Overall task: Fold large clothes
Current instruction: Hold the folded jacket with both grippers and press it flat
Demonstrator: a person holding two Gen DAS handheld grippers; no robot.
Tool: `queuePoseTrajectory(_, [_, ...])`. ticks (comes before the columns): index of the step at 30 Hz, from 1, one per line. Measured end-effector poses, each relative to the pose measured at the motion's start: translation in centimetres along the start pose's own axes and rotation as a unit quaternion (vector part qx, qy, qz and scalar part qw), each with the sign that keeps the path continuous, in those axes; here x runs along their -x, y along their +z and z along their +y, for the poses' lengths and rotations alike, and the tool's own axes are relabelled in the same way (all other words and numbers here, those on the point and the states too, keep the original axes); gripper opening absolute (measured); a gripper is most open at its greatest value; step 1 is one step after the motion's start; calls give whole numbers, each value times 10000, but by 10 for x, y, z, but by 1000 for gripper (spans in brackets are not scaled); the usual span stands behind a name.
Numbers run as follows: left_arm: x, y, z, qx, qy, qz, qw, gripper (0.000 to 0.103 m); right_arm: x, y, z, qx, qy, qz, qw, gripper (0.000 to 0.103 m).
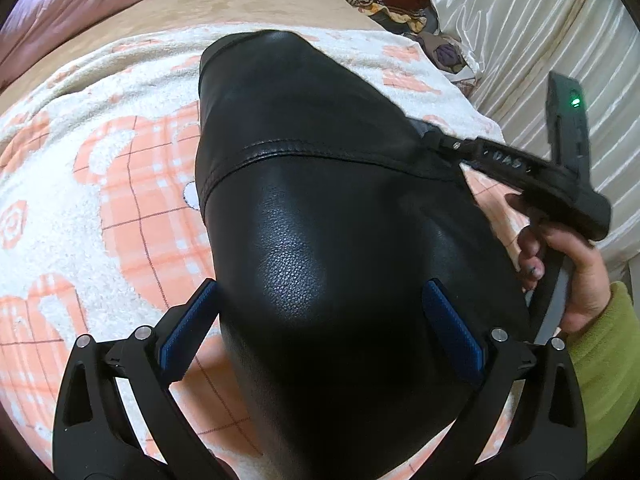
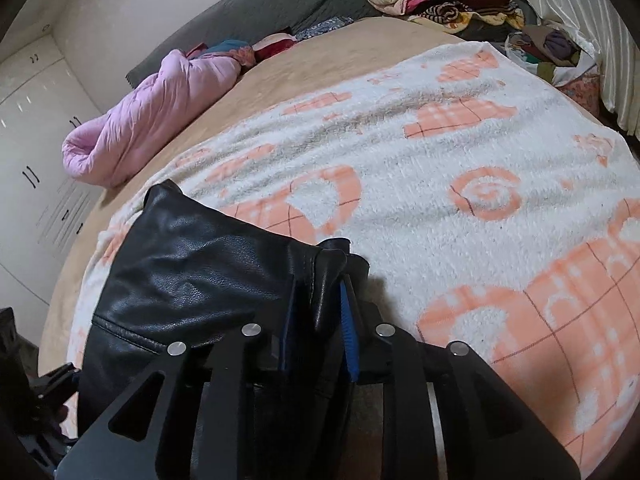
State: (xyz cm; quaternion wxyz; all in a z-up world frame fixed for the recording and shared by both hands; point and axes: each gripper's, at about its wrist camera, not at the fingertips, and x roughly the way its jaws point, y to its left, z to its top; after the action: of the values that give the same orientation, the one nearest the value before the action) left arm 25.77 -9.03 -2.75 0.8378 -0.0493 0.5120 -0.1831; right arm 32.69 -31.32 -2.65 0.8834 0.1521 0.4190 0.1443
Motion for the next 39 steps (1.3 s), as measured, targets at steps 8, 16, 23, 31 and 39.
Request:
queuePoseTrajectory(8, [-3,0,3,77,-53,-4,10000,94,48,-21,2,-248,725,6,9971,92])
queuePoseTrajectory(16, [14,1,27,443,-356,-134,9983,94,40,-60,-6,-504,1123,904,9883,93])
queuePoseTrajectory(23, [-7,7,67,1066,-970,272,9892,95,6,-75,-29,-946,2004,1296,9665,67])
queuePoseTrajectory(31, [6,13,74,878,-652,49,9940,83,-7,-60,4,-683,2171,1172,9667,59])
queuePoseTrajectory(39, [25,10,97,794,-52,16,9968,84,-15,-54,39,-330,1815,1123,9764,73])
